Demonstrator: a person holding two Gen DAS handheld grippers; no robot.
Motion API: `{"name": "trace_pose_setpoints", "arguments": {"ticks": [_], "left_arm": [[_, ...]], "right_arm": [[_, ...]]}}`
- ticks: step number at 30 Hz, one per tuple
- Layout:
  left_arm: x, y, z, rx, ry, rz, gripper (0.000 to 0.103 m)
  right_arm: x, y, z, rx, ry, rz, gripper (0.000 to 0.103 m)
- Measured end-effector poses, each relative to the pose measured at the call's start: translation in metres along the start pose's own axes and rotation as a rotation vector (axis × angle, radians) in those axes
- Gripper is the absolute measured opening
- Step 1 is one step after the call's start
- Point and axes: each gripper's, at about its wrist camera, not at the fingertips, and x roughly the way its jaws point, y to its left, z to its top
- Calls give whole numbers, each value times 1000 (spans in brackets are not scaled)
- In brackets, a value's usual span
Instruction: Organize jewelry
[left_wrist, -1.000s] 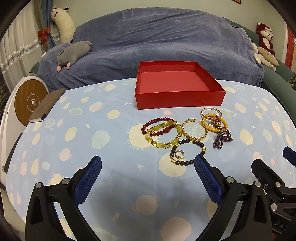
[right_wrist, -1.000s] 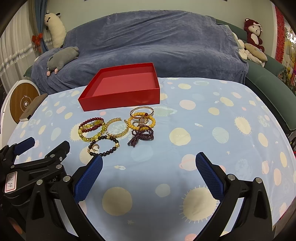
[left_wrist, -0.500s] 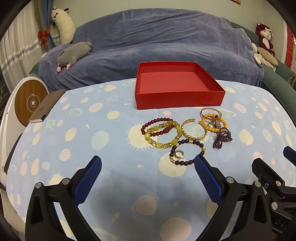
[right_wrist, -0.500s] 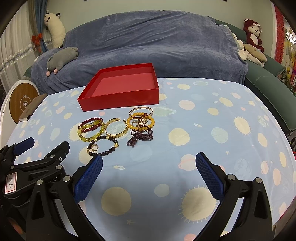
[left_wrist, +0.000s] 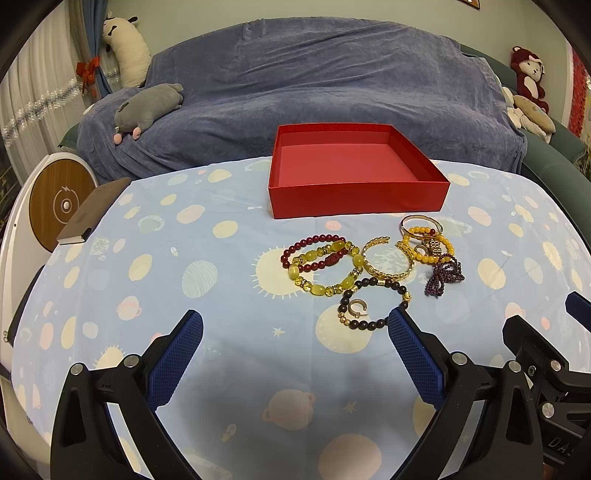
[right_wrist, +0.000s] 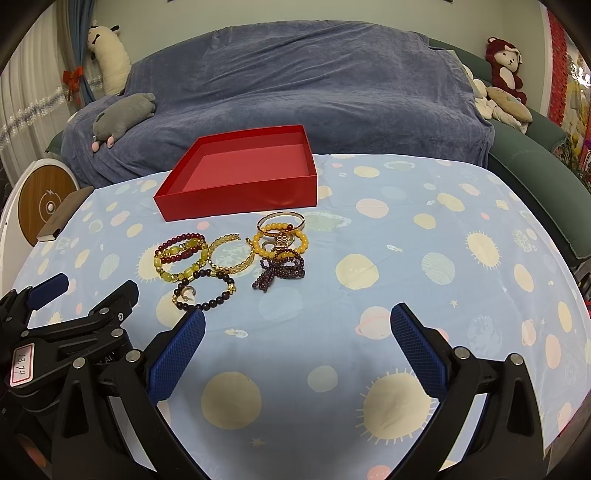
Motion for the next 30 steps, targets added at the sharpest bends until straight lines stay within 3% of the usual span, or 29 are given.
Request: {"name": "trace_pose_setpoints", "arguments": {"ticks": [30], "left_arm": [[2, -4, 1, -4, -7, -2, 96]], "right_arm": [[0, -1, 0, 0, -1, -1, 96]]}}
